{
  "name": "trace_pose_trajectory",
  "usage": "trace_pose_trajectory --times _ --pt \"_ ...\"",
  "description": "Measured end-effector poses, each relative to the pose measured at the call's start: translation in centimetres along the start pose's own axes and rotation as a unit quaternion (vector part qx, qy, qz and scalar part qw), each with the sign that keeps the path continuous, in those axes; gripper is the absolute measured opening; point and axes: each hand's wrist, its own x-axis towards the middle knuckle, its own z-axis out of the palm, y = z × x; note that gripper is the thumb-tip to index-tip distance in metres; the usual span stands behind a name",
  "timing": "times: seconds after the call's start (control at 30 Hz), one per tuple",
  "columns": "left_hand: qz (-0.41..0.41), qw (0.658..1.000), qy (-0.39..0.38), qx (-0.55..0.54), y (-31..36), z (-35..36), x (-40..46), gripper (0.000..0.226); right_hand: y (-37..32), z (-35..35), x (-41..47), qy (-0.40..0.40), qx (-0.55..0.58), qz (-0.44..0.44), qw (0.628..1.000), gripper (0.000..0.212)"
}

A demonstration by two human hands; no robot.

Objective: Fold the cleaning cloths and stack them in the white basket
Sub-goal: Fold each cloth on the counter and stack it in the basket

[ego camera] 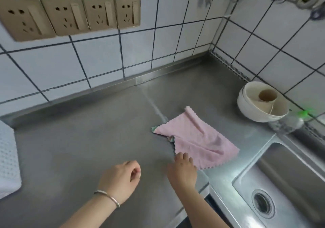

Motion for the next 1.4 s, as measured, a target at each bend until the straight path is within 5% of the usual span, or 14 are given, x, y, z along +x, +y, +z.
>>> trace_pose_trajectory --times 0.3,0.43,0.6,0.77,0.93,1.13,1.3,1.4 --pt "-0.084 0.993 -0.088 0.005 5.9 5.6 4.4 0.025 3.9 0.0 5.4 -0.012 -0.064 -0.142 0.988 0.026" --pt "0.059 0.995 -0.030 0.077 6.2 7.2 5.5 0.071 5.1 -1.4 4.3 -0.098 0.067 -0.214 0.970 0.023" --pt "0.115 0.991 -0.044 0.041 5.0 7.7 6.8 0.033 5.8 -5.0 3.1 -0.164 0.183 -0.321 0.915 0.015" --pt "-0.045 0.998 -0.045 -0.007 1.5 4.6 6.4 0.033 4.5 -11.4 3.7 -0.278 0.144 -0.364 0.877 0.025" --pt "-0.180 0.973 0.012 -0.142 -3.3 -2.7 4.5 0.013 -1.0 -15.7 6.9 -0.181 0.068 -0.401 0.895 0.030" --pt "-0.225 0.939 0.225 -0.133 -7.5 -17.2 4.7 0.008 -10.1 -19.9 9.1 -0.034 0.108 -0.423 0.899 0.035" --pt "-0.184 0.910 0.366 -0.063 -8.6 -24.7 1.9 0.019 -14.7 -21.5 7.6 0.086 0.181 -0.514 0.834 0.019" --pt "-0.151 0.909 0.386 -0.039 -8.7 -23.6 -2.2 0.018 -14.5 -20.3 6.9 0.146 0.180 -0.574 0.785 0.015"
